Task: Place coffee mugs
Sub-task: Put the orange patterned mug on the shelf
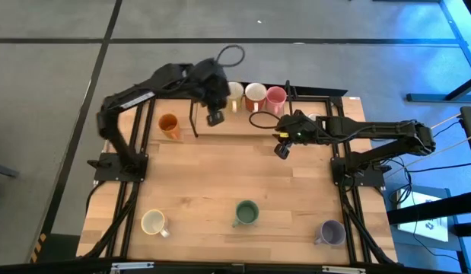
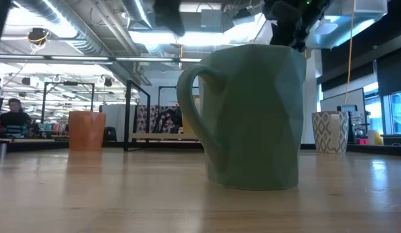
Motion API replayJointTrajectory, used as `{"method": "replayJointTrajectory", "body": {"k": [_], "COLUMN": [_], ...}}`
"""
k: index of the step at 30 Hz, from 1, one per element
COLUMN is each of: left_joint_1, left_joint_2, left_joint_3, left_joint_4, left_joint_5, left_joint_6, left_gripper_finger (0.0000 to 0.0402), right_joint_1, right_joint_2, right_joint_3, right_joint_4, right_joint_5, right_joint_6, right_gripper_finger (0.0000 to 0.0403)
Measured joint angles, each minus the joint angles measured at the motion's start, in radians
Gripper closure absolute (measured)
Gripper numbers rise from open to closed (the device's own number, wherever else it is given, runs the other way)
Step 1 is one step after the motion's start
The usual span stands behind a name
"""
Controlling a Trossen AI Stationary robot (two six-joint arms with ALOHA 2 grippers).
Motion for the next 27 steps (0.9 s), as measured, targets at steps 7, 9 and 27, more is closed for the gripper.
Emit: {"method": "replayJointTrajectory", "body": {"k": [7, 9, 27], "left_joint_1": [-0.069, -0.09, -0.338], "left_joint_2": [-0.284, -0.352, -0.694], "left_joint_3": [-0.426, -0.518, -0.791], "left_joint_4": [0.204, 0.233, 0.176], "left_joint_5": [-0.013, -0.013, 0.1], "left_joint_6": [-0.117, -0.145, -0.236], "left_gripper_finger": [0.0354, 0.0354, 0.0353], "right_joint_1": [0.001, 0.001, 0.108], "right_joint_2": [-0.002, -0.002, 0.202], "right_joint_3": [0.0, 0.0, 0.171], "right_joint_4": [0.048, 0.082, 0.335], "right_joint_5": [-0.113, -0.147, -0.27], "right_joint_6": [0.012, 0.019, 0.057], "right_gripper_finger": [0.0306, 0.0306, 0.0306]}}
